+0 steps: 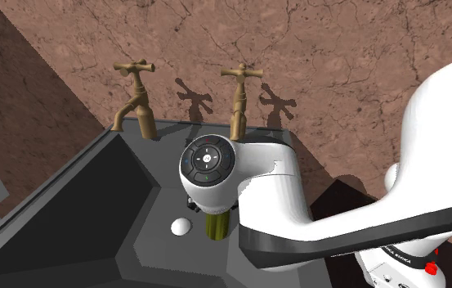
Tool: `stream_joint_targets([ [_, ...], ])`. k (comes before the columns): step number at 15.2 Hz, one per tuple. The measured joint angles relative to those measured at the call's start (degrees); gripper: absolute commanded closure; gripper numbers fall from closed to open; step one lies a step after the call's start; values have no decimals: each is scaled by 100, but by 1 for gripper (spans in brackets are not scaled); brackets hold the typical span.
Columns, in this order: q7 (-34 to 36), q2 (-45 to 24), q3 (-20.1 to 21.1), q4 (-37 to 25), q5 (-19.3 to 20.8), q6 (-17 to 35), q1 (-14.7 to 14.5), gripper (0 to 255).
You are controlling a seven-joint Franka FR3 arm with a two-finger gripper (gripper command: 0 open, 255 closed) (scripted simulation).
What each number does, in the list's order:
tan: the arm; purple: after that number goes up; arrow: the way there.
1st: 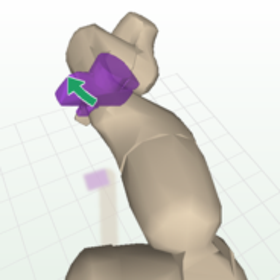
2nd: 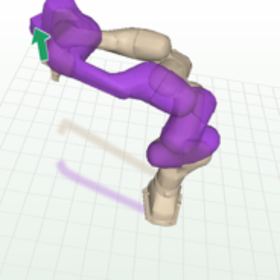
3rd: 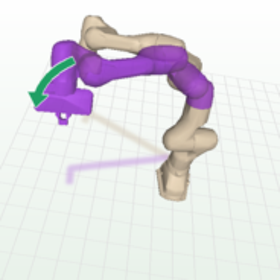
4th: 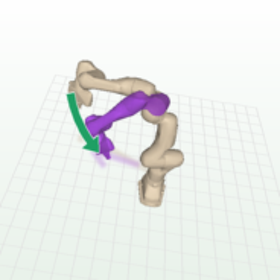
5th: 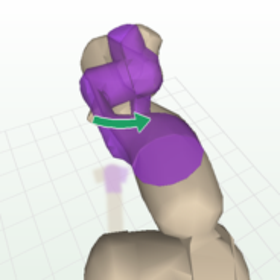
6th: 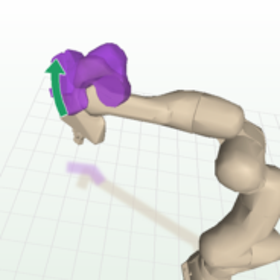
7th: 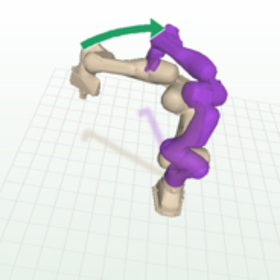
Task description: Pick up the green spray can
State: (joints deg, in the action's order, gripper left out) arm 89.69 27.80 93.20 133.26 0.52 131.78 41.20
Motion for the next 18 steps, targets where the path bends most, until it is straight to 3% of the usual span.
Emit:
stream_joint_targets([
  [4, -4, -10, -64, 2, 9, -31, -65, 255],
  [18, -322, -18, -1387, -415, 83, -954, -1160, 255],
])
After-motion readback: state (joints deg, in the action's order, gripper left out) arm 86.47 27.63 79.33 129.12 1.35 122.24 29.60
